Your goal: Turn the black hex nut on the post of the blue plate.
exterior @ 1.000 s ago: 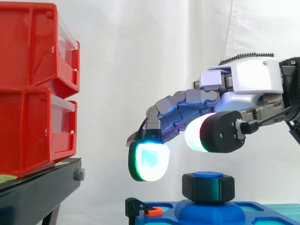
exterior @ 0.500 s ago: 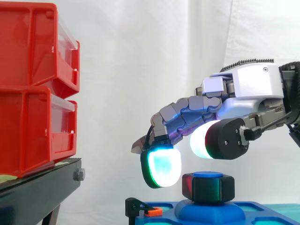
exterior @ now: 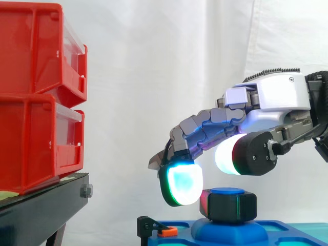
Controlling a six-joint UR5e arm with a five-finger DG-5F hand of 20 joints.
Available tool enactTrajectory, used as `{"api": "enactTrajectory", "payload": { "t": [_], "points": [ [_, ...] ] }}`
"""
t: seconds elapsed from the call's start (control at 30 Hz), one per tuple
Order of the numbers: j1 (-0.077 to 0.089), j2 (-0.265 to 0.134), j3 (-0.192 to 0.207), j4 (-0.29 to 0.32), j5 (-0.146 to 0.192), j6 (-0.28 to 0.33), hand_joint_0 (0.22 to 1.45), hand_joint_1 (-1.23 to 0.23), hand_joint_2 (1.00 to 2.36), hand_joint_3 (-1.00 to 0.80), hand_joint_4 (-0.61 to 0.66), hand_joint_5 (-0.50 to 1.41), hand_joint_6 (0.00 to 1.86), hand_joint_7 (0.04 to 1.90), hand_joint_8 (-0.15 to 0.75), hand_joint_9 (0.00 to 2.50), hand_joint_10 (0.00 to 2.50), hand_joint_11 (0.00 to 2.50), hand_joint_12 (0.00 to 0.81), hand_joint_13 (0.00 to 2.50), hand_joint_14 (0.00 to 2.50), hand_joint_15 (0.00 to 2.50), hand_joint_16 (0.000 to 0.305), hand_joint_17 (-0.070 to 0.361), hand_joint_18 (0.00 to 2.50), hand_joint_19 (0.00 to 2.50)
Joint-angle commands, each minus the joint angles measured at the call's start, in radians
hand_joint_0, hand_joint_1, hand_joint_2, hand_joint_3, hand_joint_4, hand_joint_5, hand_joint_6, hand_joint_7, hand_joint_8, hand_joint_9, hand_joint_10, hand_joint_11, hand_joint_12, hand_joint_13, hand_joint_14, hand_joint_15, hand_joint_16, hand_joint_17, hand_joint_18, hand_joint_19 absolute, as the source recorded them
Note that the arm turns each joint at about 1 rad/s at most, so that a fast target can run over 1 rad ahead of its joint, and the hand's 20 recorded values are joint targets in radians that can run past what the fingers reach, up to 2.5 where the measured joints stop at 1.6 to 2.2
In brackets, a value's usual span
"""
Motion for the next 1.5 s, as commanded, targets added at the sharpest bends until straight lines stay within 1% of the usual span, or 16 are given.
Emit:
{"api": "enactTrajectory", "payload": {
  "t": [0.0,0.07,0.27,0.3,0.47,0.63,0.7,0.8,0.9,0.97,1.0,1.13,1.3,1.33,1.37,1.47],
  "points": [
    [-0.015,0.0,0.0,0.002,-0.026,0.0,0.48,-0.33,1.0,-0.5,0.2,-0.17,0.55,1.19,0.275,0.42,0.0,0.07,0.372,0.41,0.01,0.1,0.055,0.125,0.25,0.15],
    [-0.029,0.0,0.001,0.002,-0.048,-0.002,0.48,-0.33,1.0,-0.5,0.2,-0.17,0.55,1.19,0.275,0.42,0.0,0.08,0.37,0.41,0.0,0.1,0.055,0.125,0.25,0.14],
    [-0.06,0.0,0.0,0.005,-0.079,-0.018,0.48,-0.33,1.0,-0.5,0.2,-0.17,0.55,1.18,0.276,0.42,0.0,0.08,0.37,0.41,0.0,0.1,0.055,0.124,0.25,0.14],
    [-0.061,0.0,0.0,0.005,-0.091,-0.028,0.48,-0.33,1.0,-0.5,0.2,-0.17,0.55,1.18,0.275,0.42,0.0,0.07,0.37,0.41,0.0,0.1,0.055,0.124,0.25,0.14],
    [-0.08,0.0,0.0,0.005,-0.114,-0.038,0.48,-0.33,1.0,-0.5,0.2,-0.17,0.55,1.18,0.275,0.42,0.0,0.07,0.37,0.42,0.0,0.1,0.055,0.124,0.25,0.15],
    [-0.086,0.0,0.0,0.017,-0.128,-0.038,0.48,-0.33,1.0,-0.5,0.19,-0.17,0.55,1.18,0.275,0.42,0.0,0.07,0.37,0.41,0.0,0.1,0.055,0.124,0.25,0.15],
    [-0.08,0.0,0.0,0.025,-0.128,-0.037,0.48,-0.33,1.0,-0.5,0.19,-0.17,0.55,1.18,0.275,0.42,0.0,0.07,0.369,0.42,0.0,0.1,0.055,0.124,0.25,0.14],
    [-0.066,0.0,0.001,0.037,-0.112,-0.029,0.48,-0.33,1.0,-0.5,0.2,-0.17,0.53,1.21,0.274,0.42,0.0,0.08,0.369,0.41,0.0,0.1,0.055,0.124,0.25,0.15],
    [-0.043,0.0,0.001,0.049,-0.056,-0.029,0.48,-0.32,1.0,-0.5,0.21,-0.17,0.5,1.21,0.275,0.42,0.0,0.08,0.37,0.41,0.0,0.1,0.055,0.124,0.25,0.14],
    [-0.034,0.0,0.001,0.053,-0.043,-0.029,0.48,-0.32,1.0,-0.5,0.21,-0.17,0.5,1.16,0.278,0.42,0.0,0.07,0.372,0.41,0.0,0.1,0.056,0.125,0.25,0.14],
    [-0.023,0.0,0.0,0.054,-0.031,-0.029,0.48,-0.31,1.0,-0.5,0.21,-0.18,0.5,1.14,0.277,0.42,0.0,0.07,0.371,0.41,0.0,0.1,0.056,0.126,0.24,0.14],
    [0.002,0.0,0.0,0.054,0.009,-0.029,0.46,-0.29,1.0,-0.5,0.22,-0.19,0.5,1.04,0.277,0.4,0.0,0.04,0.38,0.4,0.0,0.1,0.058,0.131,0.23,0.15],
    [0.02,0.0,0.0,0.046,0.036,-0.032,0.43,-0.21,1.0,-0.5,0.24,-0.19,0.5,1.0,0.288,0.4,0.0,0.04,0.395,0.39,0.0,0.09,0.061,0.137,0.23,0.16],
    [0.02,0.0,0.0,0.046,0.036,-0.032,0.43,-0.2,1.0,-0.5,0.24,-0.18,0.5,1.0,0.288,0.41,0.0,0.04,0.396,0.39,0.0,0.1,0.061,0.137,0.22,0.15],
    [0.026,0.0,0.0,0.039,0.046,-0.032,0.43,-0.18,1.0,-0.5,0.24,-0.18,0.5,1.02,0.289,0.4,0.0,0.04,0.398,0.38,0.0,0.1,0.061,0.137,0.22,0.16],
    [0.029,0.0,0.0,0.028,0.052,-0.032,0.44,-0.16,1.0,-0.5,0.24,-0.17,0.5,1.08,0.288,0.4,0.0,0.05,0.396,0.38,0.0,0.1,0.06,0.136,0.21,0.16]
  ]
}}
